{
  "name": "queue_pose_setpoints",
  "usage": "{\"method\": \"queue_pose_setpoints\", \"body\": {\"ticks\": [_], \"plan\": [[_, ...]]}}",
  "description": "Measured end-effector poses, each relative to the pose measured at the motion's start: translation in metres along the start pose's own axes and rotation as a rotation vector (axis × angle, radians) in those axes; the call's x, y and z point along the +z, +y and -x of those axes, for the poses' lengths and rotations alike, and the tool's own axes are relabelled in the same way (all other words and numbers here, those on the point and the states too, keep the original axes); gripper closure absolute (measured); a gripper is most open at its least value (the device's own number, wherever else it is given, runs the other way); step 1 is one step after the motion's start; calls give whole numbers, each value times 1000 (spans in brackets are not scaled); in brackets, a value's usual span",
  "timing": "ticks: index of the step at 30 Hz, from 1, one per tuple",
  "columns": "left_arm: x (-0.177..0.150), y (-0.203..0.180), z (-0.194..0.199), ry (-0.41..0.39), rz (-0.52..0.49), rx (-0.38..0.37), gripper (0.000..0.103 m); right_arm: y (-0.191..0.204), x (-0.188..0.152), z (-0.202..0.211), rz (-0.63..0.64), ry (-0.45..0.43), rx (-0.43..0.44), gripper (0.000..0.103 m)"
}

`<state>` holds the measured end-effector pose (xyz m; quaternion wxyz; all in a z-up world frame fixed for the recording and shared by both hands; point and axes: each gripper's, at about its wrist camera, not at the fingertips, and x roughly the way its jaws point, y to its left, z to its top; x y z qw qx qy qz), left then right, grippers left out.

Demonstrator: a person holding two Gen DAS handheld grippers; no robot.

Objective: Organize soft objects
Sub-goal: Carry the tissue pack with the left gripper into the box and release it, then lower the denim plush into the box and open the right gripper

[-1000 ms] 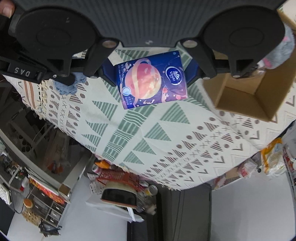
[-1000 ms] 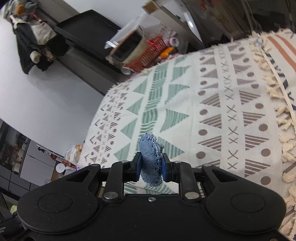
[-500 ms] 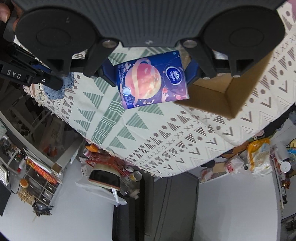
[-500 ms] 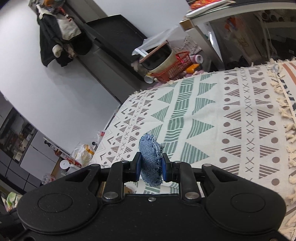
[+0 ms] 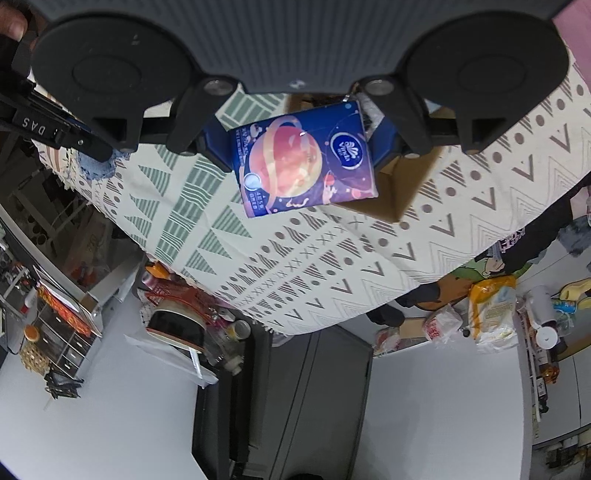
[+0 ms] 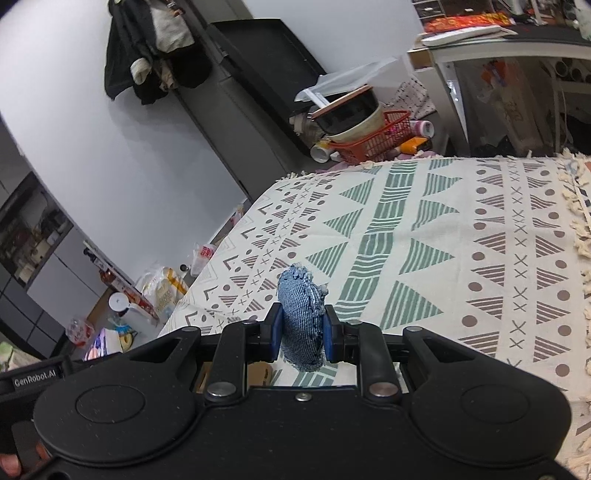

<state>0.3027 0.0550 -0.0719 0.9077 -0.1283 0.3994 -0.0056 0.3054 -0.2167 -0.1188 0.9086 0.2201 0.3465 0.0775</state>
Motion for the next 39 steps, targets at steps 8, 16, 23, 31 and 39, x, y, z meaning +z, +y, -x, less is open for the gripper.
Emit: {"method": "queue_pose_setpoints", "body": {"ticks": [8,16,23,31,39], "plan": [[3,36,-12,17,49,7,28,27,-8,-11,62,0,-5,81],[-3,61,-43,72,84,-10,28,46,-16,-25,99,14,-5,81],[-7,74,-71,103,116,-26,28,62,-27,-39,132,24,21,81],[-5,86,-87,115,150,-82,24,89,-37,-62,153,41,74,81],[-5,100,-89,111,192,-117,23,106,-51,-81,162,65,100,80]]}}
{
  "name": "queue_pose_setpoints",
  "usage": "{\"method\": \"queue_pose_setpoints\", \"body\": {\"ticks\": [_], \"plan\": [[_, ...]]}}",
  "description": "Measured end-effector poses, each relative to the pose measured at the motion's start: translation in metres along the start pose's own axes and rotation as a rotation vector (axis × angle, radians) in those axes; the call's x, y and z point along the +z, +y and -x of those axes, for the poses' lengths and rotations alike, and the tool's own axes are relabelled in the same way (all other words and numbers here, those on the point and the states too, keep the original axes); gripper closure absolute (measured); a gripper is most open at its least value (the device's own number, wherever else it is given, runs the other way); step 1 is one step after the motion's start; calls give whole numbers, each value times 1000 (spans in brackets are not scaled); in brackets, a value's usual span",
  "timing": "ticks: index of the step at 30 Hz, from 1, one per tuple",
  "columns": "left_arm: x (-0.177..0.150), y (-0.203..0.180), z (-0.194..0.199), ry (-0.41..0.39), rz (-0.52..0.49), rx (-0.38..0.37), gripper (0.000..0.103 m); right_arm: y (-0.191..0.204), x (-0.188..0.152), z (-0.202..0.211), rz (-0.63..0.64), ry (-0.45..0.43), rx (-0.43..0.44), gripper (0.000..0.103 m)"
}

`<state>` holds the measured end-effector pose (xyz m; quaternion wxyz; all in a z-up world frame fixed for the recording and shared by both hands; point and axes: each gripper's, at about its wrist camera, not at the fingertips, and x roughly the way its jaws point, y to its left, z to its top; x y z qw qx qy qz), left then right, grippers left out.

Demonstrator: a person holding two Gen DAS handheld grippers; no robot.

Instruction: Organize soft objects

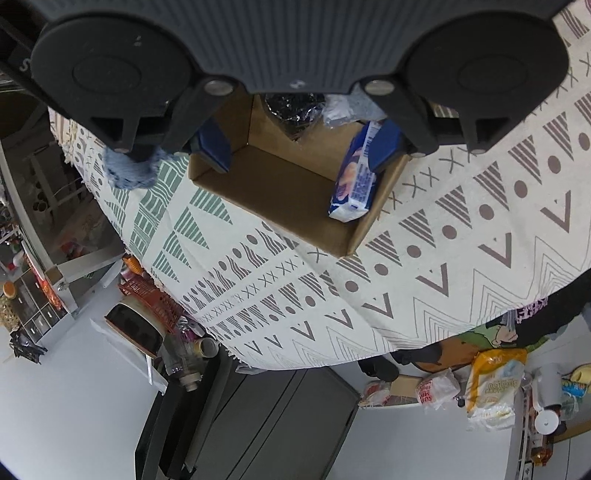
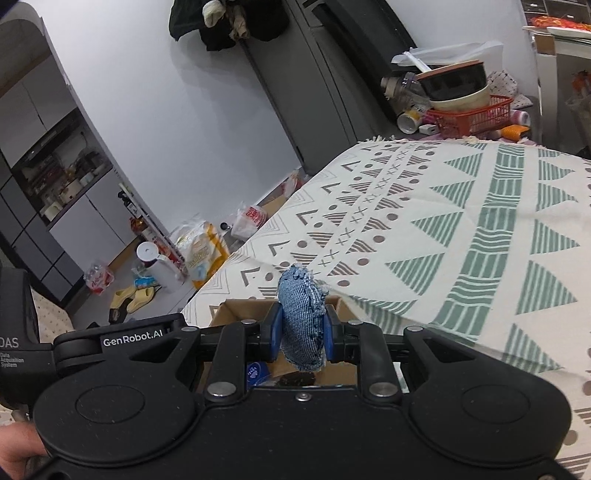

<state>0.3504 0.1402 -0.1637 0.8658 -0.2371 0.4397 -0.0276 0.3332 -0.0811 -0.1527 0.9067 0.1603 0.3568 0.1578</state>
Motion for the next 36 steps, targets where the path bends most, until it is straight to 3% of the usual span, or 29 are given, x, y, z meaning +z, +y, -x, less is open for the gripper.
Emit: {"method": "queue_pose_setpoints", "body": {"ticks": [5,8,10,16,24,28,32,36], "plan": [[1,7,4,6,13,-8,23,8,1,-6,-11,-8,13,72],[4,7,11,5,17,-2,23,10,2,-7,-18,-11,22,58],[6,4,17,1,-2,1,23,11,3,-4,-21,-18,10,54],[5,-6,33,-8,-53,6,21,12,10,12,-40,-21,-29,52],[-7,-21,65,-39,-127,33,11,4,1,50,-40,-8,-78,42],[-14,-31,84,-48,-157,50,11,4,0,73,-42,4,-91,32],[-21,-44,111,-60,-198,70,9,10,2,106,-24,-21,-88,13],[-32,-56,136,-67,-243,66,7,11,3,136,-9,-53,-83,1]]}}
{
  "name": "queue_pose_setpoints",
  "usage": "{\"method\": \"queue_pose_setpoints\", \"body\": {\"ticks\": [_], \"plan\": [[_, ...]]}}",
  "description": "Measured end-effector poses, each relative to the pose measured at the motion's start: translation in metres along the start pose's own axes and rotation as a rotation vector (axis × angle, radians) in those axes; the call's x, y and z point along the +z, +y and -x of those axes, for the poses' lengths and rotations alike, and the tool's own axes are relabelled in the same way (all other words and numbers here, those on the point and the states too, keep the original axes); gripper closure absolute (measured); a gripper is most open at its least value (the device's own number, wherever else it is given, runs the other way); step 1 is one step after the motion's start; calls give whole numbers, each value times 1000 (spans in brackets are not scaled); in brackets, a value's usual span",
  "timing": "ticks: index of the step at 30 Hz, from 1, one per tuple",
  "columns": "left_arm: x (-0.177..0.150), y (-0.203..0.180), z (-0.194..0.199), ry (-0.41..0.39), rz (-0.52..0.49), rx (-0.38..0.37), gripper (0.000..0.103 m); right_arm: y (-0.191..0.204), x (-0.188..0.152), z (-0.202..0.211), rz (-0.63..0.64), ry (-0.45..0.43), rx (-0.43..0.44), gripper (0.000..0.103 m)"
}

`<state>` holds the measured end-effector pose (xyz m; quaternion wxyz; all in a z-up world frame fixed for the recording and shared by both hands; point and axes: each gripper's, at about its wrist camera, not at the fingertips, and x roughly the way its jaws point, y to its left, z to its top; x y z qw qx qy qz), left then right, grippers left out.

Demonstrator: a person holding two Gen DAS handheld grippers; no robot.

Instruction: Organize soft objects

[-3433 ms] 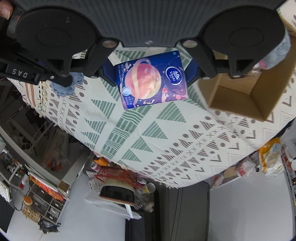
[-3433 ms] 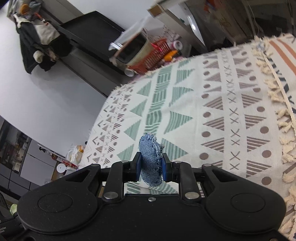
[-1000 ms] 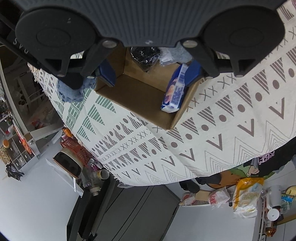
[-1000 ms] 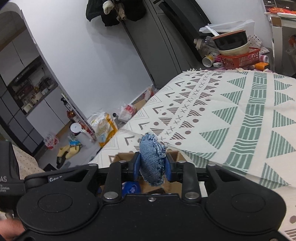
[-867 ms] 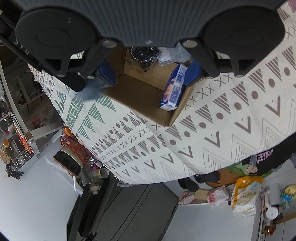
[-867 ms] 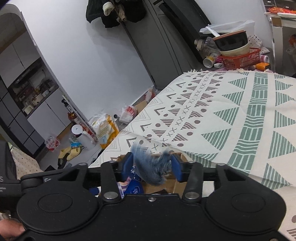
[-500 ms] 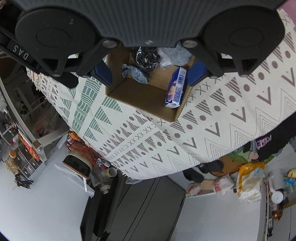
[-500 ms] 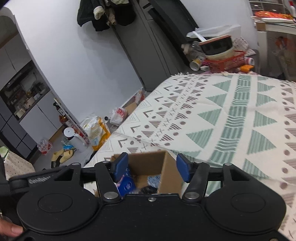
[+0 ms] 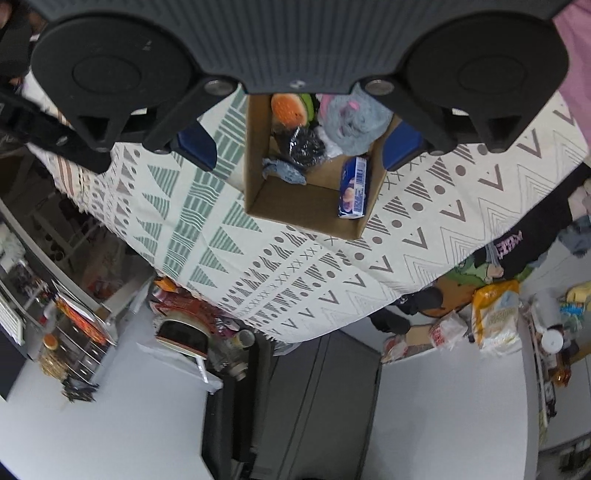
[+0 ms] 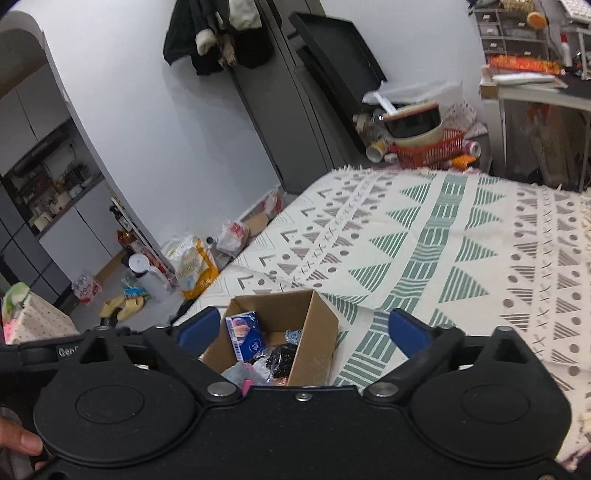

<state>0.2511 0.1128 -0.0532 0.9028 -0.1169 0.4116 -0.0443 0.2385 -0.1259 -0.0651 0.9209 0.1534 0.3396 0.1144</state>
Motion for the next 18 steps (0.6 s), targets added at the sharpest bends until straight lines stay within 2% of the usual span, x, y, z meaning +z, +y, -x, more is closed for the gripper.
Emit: {"method": "queue_pose_setpoints", "body": {"ticks": [5,10,18], "plan": [[-14,-8,26,-13,-5,-1,7,-6,-5,32,-23,-33,6,0],[-29,-11,54,-25,-9,17,0,-12,-13,57,-47,-23,12,0],[-43,-16,96,-64,-26,43,0,-13,-19,93,-45,-53,23,0]]}}
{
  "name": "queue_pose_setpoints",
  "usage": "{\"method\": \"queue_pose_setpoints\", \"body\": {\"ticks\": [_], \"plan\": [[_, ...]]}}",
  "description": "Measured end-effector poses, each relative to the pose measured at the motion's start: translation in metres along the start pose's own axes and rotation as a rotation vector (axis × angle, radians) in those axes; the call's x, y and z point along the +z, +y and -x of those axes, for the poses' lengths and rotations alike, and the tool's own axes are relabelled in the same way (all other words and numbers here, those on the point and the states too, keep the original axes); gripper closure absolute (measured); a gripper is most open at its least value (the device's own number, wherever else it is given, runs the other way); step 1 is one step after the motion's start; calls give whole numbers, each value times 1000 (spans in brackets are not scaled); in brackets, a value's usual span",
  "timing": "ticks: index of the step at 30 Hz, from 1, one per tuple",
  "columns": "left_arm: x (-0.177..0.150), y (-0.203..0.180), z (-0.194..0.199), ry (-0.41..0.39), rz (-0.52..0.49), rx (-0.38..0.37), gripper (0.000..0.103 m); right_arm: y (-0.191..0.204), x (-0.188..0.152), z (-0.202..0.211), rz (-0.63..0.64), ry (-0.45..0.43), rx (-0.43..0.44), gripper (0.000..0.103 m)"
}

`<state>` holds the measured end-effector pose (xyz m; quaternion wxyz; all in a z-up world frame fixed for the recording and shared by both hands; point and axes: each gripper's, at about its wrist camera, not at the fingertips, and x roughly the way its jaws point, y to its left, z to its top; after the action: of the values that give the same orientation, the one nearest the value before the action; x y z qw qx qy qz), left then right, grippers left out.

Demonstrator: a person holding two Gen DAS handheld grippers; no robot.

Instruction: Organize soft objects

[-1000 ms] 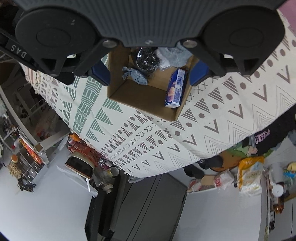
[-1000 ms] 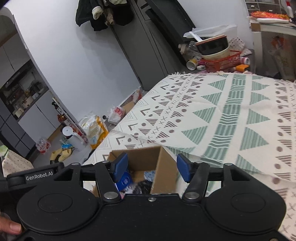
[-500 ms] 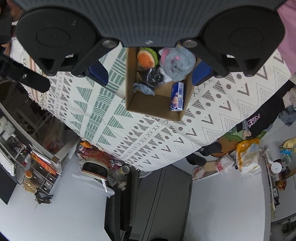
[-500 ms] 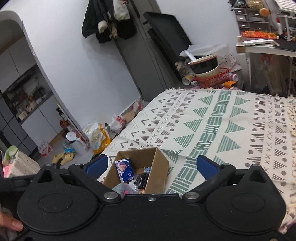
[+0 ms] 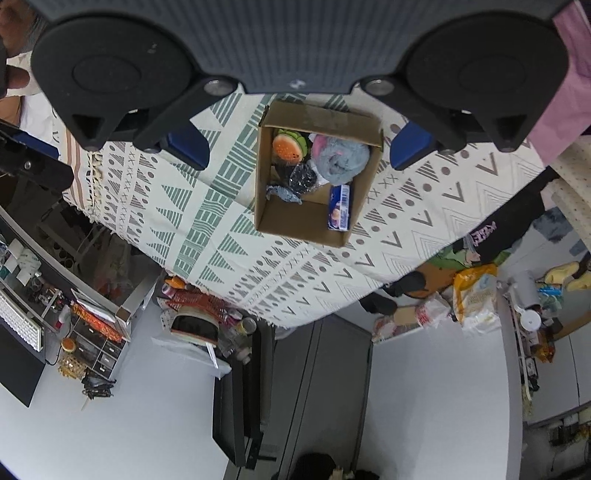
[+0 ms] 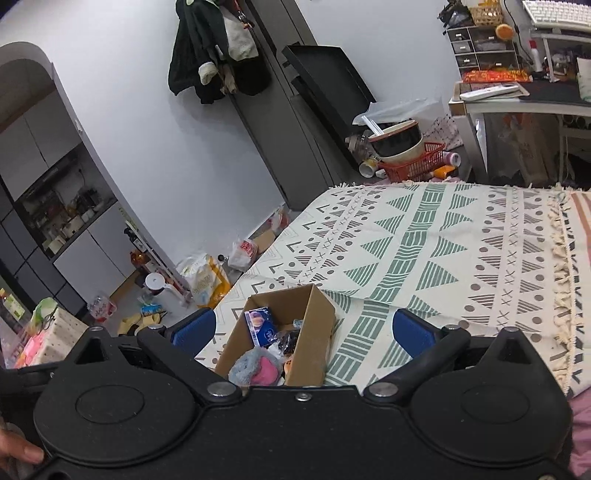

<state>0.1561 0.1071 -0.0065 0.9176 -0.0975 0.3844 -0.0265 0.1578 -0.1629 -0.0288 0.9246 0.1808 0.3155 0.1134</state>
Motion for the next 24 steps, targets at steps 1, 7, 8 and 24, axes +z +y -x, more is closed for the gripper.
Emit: {"method": "queue_pose_setpoints", "body": {"ticks": [1,7,8,24], "plan": [[-1,0,4,-5,3,3,0,1,-1,4,7,-1,4,0],[-10,-5,28,-23,7,13,0,7,-4,31,35,-30,27,0],[-11,-6,31,-26,3,13,0,7,-4,35,34,-35,30,0],[-28,-31,65,-52,-23,34,0,-7,-9,73,33,-36,51,0]]}}
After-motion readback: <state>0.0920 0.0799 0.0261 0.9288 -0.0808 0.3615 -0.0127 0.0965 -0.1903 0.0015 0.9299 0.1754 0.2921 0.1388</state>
